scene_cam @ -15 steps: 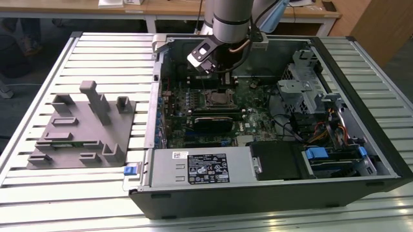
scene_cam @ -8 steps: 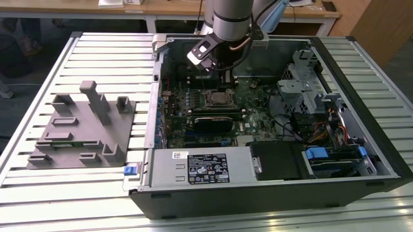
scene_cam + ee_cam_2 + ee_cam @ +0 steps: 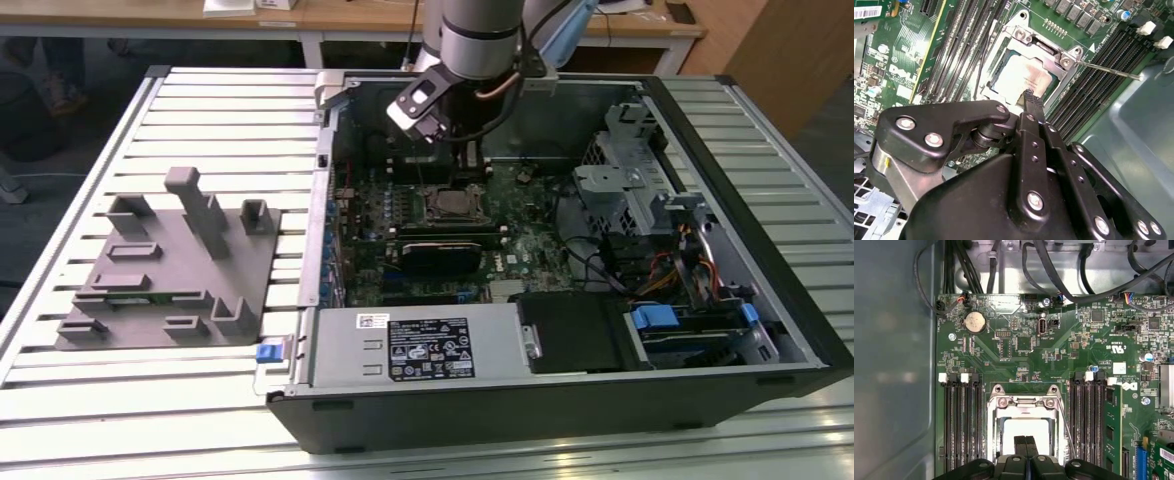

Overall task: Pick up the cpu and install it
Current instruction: 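Install the first cpu locking lever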

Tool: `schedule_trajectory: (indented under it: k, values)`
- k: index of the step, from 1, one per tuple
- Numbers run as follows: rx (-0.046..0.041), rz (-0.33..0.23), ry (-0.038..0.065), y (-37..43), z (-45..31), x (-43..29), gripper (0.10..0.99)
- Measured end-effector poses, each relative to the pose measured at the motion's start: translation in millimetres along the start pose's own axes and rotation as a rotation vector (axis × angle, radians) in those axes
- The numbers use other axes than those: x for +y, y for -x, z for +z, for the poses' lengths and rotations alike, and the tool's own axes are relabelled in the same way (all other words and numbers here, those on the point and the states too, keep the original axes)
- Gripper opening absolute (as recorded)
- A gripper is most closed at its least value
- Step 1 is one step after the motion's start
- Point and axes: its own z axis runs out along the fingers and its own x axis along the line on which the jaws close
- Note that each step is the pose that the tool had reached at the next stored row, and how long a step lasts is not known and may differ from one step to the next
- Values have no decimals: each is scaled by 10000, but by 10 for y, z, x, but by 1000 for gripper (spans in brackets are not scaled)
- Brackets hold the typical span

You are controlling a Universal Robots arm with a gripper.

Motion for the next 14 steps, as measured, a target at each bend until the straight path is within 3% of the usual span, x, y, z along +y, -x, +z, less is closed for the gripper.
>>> schedule_trajectory:
  k: [14]
  values:
    - [1,2,1,-1,-123,2,106]
